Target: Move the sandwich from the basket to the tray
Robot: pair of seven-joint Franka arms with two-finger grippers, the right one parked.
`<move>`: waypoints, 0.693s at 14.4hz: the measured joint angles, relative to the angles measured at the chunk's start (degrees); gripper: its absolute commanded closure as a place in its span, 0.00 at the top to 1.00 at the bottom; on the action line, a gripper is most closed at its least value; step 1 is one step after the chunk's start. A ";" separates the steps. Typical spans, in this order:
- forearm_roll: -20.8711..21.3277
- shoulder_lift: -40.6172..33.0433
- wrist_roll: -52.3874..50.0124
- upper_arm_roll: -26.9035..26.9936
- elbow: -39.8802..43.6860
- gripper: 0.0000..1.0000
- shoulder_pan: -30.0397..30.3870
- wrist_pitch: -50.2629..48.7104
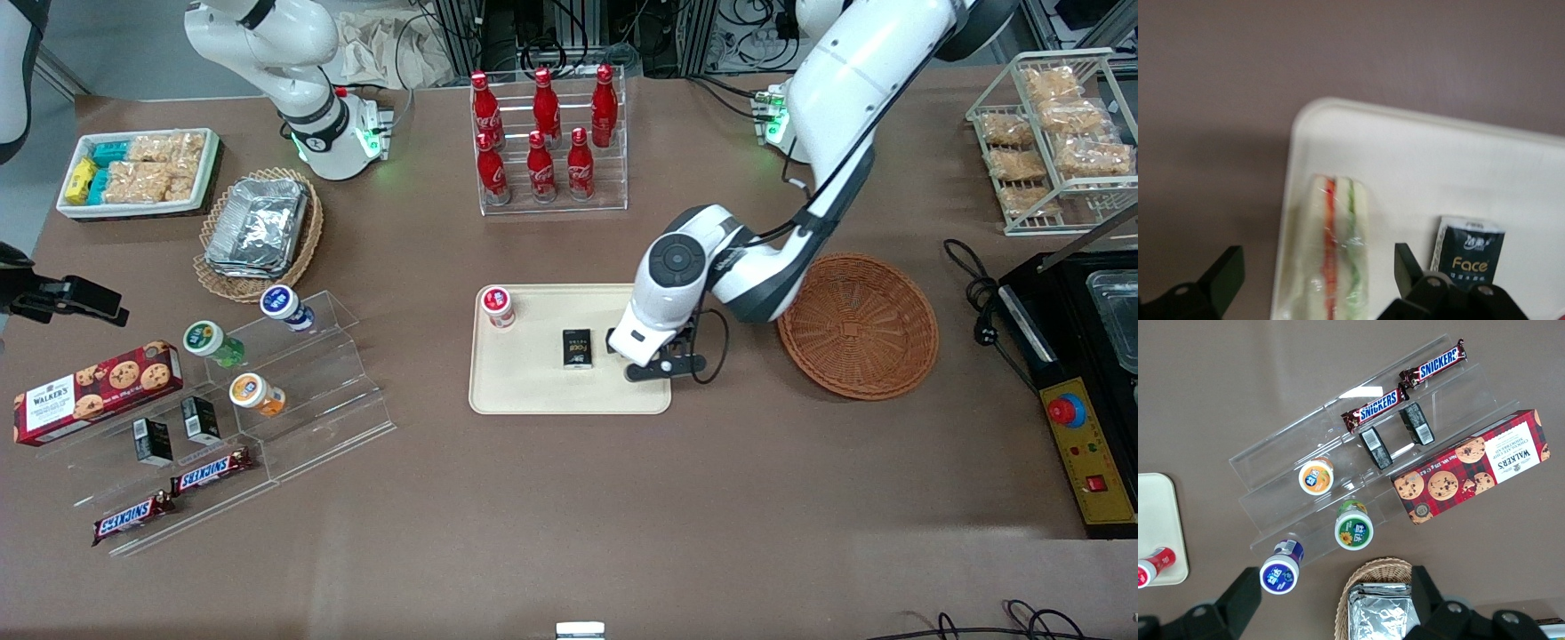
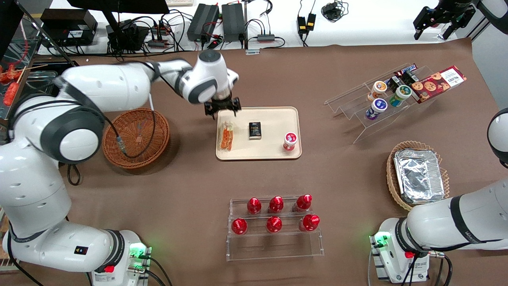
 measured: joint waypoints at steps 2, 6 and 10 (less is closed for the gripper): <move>-1.67 -5.22 1.51 -0.18 5.37 1.00 1.73 -12.68; -4.53 -13.33 6.65 1.30 15.32 1.00 5.74 -31.21; -12.73 -23.53 25.40 18.11 14.15 1.00 2.36 -37.03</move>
